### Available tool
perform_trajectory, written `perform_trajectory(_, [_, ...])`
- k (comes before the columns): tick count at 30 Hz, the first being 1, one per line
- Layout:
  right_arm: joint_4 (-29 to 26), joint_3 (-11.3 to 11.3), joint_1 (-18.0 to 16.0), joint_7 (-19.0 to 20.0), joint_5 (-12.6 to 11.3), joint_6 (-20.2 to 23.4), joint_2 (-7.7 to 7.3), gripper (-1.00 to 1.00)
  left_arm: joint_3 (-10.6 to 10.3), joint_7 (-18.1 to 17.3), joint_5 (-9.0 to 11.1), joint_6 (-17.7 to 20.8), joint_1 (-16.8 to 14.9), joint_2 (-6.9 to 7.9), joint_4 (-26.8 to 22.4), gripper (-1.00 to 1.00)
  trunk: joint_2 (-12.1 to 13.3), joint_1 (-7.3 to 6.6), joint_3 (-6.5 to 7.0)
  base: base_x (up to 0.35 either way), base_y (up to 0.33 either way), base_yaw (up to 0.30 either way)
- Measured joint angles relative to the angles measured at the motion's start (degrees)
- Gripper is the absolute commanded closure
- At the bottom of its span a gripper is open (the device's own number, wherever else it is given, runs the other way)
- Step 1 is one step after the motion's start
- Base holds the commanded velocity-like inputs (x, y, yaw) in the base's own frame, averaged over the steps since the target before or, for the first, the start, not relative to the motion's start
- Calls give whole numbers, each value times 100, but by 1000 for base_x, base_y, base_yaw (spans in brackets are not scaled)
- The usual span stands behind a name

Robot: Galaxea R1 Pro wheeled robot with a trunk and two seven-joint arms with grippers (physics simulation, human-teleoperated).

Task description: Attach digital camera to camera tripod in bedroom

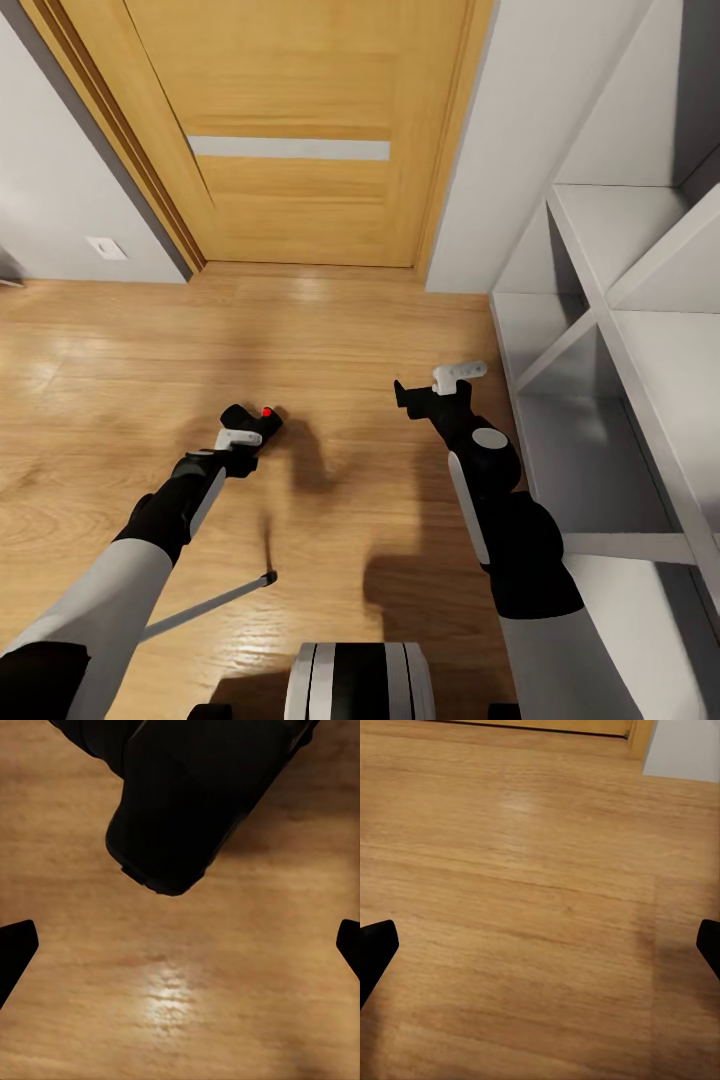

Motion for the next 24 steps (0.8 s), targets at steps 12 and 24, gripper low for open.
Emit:
perform_trajectory(12, [0, 0, 0, 0, -1, 0, 0, -100, 5, 2, -1, 0, 0, -34, 8, -100, 0, 0, 0, 8, 5, 0])
perform_trajectory(24, [0, 0, 0, 0, 4, -1, 0, -100, 0, 0, -5, -3, 0, -35, 62, -100, 0, 0, 0, 45, 29, 0])
